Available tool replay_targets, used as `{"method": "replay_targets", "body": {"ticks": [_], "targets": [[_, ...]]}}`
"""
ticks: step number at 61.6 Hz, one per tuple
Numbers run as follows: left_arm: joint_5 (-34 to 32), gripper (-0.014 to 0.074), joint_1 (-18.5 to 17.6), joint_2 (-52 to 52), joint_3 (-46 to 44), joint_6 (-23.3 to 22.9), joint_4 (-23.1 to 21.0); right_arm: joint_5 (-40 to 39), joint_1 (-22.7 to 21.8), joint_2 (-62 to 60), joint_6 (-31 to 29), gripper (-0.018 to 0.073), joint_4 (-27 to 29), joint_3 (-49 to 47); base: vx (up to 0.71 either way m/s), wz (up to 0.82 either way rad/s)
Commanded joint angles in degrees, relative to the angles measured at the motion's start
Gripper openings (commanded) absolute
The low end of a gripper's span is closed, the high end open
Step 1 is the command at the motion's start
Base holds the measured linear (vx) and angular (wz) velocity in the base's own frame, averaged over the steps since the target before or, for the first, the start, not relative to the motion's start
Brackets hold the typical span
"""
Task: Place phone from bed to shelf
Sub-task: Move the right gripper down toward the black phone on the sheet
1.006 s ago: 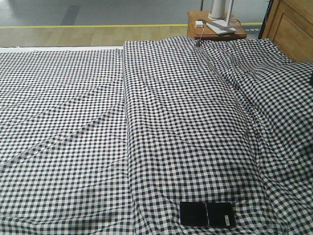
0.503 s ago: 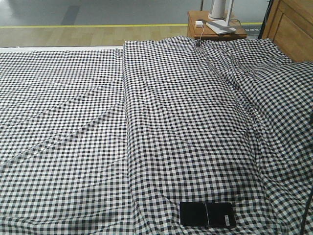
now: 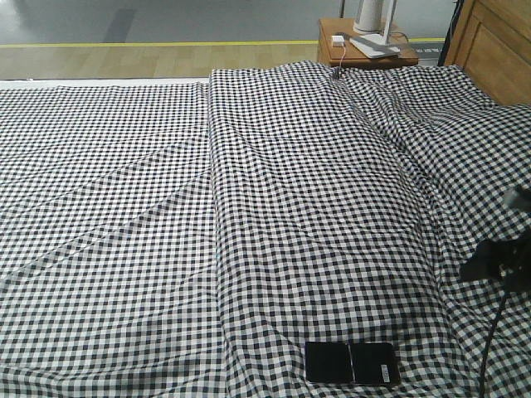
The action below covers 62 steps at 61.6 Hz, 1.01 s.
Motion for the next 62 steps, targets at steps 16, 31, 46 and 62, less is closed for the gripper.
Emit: {"method": "replay_targets", "body": {"ticks": [16, 31, 46, 62], "targets": [[-4.18, 0.0001, -0.18, -0.39, 0.13, -0.22, -0.40, 5.64, -0.41, 11.92, -17.73, 0.0593, 15.47, -1.33, 0.00, 0.00], [-4.18, 0.0001, -0.18, -0.39, 0.13, -0.22, -0.40, 7.19, -0.41, 20.95, -24.60, 0.0592, 17.20, -1.33, 0.00, 0.00], [-4.18, 0.0001, -0.18, -0.39, 0.13, -0.22, -0.40, 8.13, -0.30, 28.72, -31.66, 0.0592, 22.14, -2.36, 0.00, 0.00], [-4.18, 0.0001, -0.18, -0.39, 0.13, -0.22, -0.40, 15.06, -0.30, 35.61, -31.74, 0.0592, 24.81, -9.14, 0.00, 0.00]]}}
